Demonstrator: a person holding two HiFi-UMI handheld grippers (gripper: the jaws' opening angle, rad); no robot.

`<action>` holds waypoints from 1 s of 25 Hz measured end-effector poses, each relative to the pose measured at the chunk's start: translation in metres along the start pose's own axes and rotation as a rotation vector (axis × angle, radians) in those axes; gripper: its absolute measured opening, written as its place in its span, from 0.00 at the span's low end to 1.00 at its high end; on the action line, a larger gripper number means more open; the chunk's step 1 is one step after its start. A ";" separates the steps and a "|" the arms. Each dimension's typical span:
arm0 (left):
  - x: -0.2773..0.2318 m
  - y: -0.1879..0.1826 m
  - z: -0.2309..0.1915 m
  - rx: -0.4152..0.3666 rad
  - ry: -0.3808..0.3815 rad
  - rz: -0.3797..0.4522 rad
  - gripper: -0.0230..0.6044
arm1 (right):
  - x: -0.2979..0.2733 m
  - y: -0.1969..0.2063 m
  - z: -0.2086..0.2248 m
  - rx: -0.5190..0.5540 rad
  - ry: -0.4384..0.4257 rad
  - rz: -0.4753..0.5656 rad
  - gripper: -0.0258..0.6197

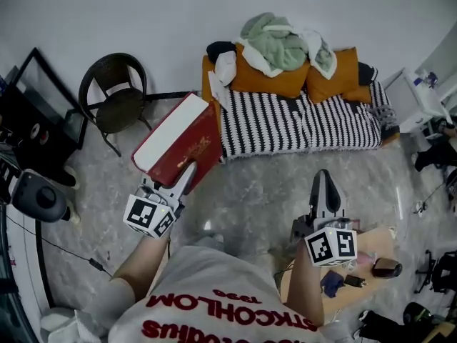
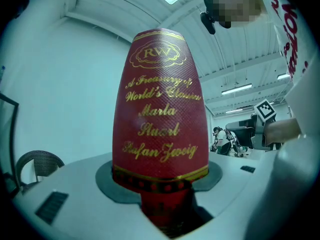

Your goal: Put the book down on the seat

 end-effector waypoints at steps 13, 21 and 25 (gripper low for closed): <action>-0.039 0.023 -0.032 0.034 -0.030 -0.004 0.43 | -0.051 0.026 0.017 0.006 0.004 -0.045 0.08; -0.081 0.046 -0.043 0.001 -0.048 -0.015 0.43 | -0.095 0.063 0.056 -0.026 0.001 -0.086 0.08; -0.122 0.058 -0.051 -0.008 -0.075 -0.012 0.43 | -0.136 0.079 0.087 -0.039 -0.021 -0.096 0.08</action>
Point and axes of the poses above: the fingertips, and each gripper's own axes: x backward along the fingers, z to its right, y out of its underside, the point moved 5 cm from there along x, backward along the fingers, and after that the axes turned 14 degrees about z, right-handed, at the moved point
